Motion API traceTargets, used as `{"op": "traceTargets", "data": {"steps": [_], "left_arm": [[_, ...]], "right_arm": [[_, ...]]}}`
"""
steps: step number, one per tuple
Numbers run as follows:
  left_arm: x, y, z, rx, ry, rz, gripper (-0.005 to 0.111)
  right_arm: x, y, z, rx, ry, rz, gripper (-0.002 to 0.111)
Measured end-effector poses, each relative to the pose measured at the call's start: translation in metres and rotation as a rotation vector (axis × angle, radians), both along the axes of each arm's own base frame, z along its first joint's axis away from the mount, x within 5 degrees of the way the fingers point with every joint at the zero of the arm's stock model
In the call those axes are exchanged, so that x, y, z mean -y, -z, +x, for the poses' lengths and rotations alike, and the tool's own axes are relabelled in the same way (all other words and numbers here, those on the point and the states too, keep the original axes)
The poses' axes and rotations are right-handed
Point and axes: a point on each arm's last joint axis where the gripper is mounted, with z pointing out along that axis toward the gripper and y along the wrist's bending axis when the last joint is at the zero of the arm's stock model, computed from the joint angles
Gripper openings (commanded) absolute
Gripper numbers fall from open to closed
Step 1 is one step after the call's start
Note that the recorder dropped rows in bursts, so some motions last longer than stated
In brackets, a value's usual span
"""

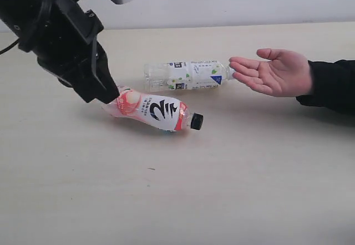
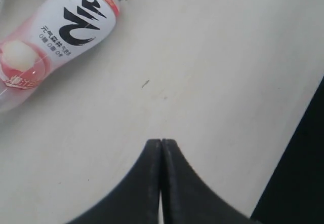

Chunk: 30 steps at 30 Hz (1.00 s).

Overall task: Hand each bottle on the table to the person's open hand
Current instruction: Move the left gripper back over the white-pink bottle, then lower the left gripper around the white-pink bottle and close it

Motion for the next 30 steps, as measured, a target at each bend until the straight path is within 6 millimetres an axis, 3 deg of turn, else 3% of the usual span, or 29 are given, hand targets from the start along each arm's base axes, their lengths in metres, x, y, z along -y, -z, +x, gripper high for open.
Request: {"op": "traceTargets", "data": {"steps": [6, 10, 20, 30], "left_arm": [[-0.009, -0.022, -0.015, 0.039, 0.005, -0.034, 0.0], [-0.012, -0.026, -0.017, 0.054, 0.008, -0.033, 0.0], [-0.017, -0.003, -0.008, 0.177, 0.019, 0.017, 0.0], [-0.01, 0.004, 0.013, 0.453, 0.322, 0.05, 0.0]], "right_arm": [[0.0, 0.0, 0.0, 0.0, 0.0, 0.0, 0.0], [0.0, 0.0, 0.0, 0.0, 0.0, 0.0, 0.0], [0.0, 0.0, 0.0, 0.0, 0.0, 0.0, 0.0], [0.0, 0.0, 0.0, 0.0, 0.0, 0.0, 0.0]]}}
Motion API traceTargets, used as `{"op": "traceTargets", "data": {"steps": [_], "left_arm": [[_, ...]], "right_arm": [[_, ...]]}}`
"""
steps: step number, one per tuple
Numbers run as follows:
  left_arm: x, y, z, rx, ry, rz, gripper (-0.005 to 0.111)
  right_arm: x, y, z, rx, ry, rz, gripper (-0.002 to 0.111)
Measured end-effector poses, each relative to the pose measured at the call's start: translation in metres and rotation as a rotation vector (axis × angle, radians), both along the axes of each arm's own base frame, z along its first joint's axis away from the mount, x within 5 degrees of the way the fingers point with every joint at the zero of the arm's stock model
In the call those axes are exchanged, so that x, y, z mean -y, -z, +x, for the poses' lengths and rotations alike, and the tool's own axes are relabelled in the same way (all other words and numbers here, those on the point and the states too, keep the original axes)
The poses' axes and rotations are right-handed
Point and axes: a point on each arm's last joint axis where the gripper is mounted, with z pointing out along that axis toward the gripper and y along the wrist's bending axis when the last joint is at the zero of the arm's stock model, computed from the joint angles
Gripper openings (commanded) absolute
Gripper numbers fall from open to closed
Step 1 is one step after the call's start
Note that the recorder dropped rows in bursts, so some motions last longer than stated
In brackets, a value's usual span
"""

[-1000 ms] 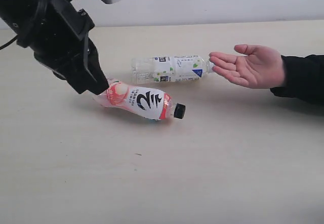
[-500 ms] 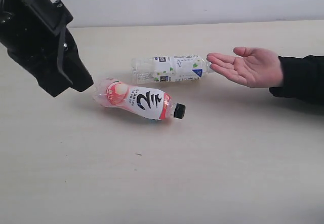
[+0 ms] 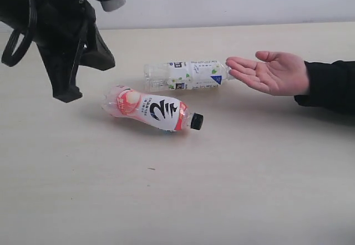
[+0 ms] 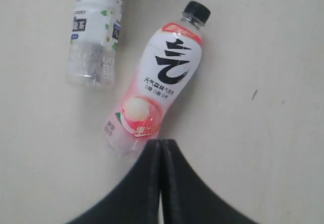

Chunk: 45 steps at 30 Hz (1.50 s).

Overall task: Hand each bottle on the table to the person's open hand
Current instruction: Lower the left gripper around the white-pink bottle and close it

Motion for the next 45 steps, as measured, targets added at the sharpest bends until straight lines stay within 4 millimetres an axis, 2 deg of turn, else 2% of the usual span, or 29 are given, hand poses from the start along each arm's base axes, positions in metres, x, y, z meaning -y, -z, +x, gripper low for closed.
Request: {"op": "traceTargets", "data": {"steps": [5, 9, 11, 18, 29, 35, 39, 45], "left_arm": [[0.008, 0.029, 0.015, 0.032, 0.24, 0.133, 0.0], [0.019, 0.073, 0.045, -0.069, 0.298, 0.212, 0.0], [0.019, 0.084, 0.054, -0.103, 0.294, 0.227, 0.0], [0.025, 0.081, 0.057, -0.143, 0.21, 0.116, 0.0], [0.024, 0.082, 0.055, -0.187, 0.159, 0.114, 0.0], [0.018, 0.083, 0.057, -0.171, 0.175, 0.19, 0.001], [0.017, 0.084, 0.056, -0.171, 0.185, 0.203, 0.015], [0.019, 0.083, 0.06, -0.109, 0.24, 0.202, 0.052]], "right_arm": [[0.0, 0.0, 0.0, 0.0, 0.0, 0.0, 0.0], [0.0, 0.0, 0.0, 0.0, 0.0, 0.0, 0.0], [0.0, 0.0, 0.0, 0.0, 0.0, 0.0, 0.0], [0.0, 0.0, 0.0, 0.0, 0.0, 0.0, 0.0], [0.0, 0.0, 0.0, 0.0, 0.0, 0.0, 0.0], [0.0, 0.0, 0.0, 0.0, 0.0, 0.0, 0.0], [0.0, 0.0, 0.0, 0.0, 0.0, 0.0, 0.0], [0.0, 0.0, 0.0, 0.0, 0.0, 0.0, 0.0]]}}
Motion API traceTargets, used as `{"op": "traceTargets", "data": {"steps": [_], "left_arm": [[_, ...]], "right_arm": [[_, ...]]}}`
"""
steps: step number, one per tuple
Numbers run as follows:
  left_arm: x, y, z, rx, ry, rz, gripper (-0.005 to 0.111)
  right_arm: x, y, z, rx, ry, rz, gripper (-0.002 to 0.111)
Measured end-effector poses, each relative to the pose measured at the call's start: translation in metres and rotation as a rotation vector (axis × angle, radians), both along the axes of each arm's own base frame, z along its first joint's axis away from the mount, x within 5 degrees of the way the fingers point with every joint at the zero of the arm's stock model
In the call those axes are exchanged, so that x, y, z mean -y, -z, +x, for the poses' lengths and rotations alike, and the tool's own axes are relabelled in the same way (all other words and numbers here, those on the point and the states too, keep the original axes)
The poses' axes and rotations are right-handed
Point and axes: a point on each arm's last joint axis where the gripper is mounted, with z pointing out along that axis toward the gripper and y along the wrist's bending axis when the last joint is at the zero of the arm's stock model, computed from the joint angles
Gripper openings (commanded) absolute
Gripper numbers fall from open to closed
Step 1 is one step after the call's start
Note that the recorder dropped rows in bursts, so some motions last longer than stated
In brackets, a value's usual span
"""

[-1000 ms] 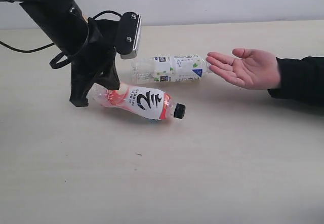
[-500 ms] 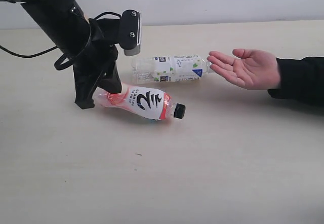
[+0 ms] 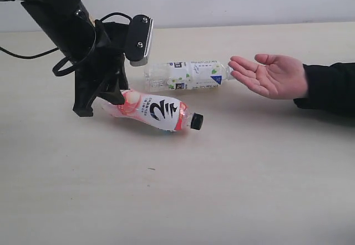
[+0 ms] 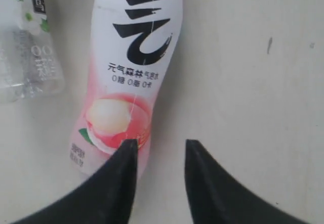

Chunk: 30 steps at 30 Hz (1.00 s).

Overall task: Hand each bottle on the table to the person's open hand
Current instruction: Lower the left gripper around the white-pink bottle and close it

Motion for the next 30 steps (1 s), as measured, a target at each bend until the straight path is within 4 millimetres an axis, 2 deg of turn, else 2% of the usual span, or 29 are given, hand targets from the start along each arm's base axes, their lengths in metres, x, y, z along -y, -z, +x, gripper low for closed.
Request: {"op": "traceTargets", "data": {"steps": [3, 6, 8, 13, 23, 30], "left_arm": [[0.002, -0.001, 0.003, 0.032, 0.008, -0.018, 0.07], [0.004, -0.002, 0.004, 0.048, 0.001, -0.042, 0.08], [0.006, -0.003, 0.006, 0.063, -0.009, -0.066, 0.083], [0.01, -0.002, 0.009, 0.079, -0.041, -0.122, 0.084], [0.016, 0.034, 0.018, 0.054, 0.048, -0.076, 0.084], [0.019, 0.05, 0.025, 0.079, 0.072, -0.067, 0.084]], "right_arm": [[0.0, 0.0, 0.0, 0.0, 0.0, 0.0, 0.0], [0.0, 0.0, 0.0, 0.0, 0.0, 0.0, 0.0], [0.0, 0.0, 0.0, 0.0, 0.0, 0.0, 0.0], [0.0, 0.0, 0.0, 0.0, 0.0, 0.0, 0.0], [0.0, 0.0, 0.0, 0.0, 0.0, 0.0, 0.0], [0.0, 0.0, 0.0, 0.0, 0.0, 0.0, 0.0]]}}
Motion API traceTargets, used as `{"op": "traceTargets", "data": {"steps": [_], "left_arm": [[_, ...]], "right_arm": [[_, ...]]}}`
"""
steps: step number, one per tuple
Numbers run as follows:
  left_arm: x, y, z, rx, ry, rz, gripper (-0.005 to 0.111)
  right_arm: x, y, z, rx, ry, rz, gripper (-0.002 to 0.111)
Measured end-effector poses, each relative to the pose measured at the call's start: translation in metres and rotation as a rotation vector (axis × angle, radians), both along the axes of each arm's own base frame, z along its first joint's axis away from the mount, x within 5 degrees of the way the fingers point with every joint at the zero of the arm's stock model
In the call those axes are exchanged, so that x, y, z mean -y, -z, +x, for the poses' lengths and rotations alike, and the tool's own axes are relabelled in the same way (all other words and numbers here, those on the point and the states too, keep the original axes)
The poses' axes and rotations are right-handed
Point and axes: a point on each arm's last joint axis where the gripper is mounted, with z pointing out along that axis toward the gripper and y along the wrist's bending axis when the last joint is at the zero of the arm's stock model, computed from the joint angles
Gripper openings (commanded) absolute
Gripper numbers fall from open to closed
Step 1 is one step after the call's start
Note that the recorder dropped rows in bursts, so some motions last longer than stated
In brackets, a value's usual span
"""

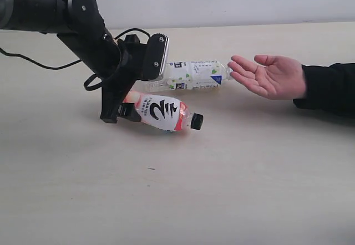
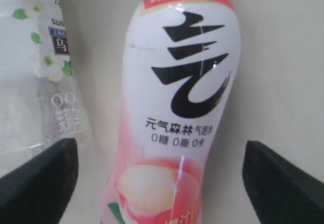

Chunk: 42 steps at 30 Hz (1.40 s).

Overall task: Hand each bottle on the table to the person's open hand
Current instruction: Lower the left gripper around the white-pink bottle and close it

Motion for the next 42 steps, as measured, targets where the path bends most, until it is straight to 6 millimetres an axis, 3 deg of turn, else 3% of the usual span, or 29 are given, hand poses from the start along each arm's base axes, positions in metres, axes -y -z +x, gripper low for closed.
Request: {"op": "traceTargets", "data": {"steps": [19, 30, 34, 42], "left_arm": [[0.003, 0.035, 0.007, -0.022, -0.011, 0.025, 0.084], [0.004, 0.042, 0.01, -0.009, -0.019, 0.024, 0.082], [0.004, 0.042, 0.01, -0.007, -0.02, 0.023, 0.065], [0.005, 0.042, 0.011, -0.007, -0.024, 0.018, 0.002]], "right_arm": [[0.0, 0.0, 0.0, 0.0, 0.0, 0.0, 0.0], [0.0, 0.0, 0.0, 0.0, 0.0, 0.0, 0.0], [0.0, 0.0, 0.0, 0.0, 0.0, 0.0, 0.0], [0.0, 0.0, 0.0, 0.0, 0.0, 0.0, 0.0]]}}
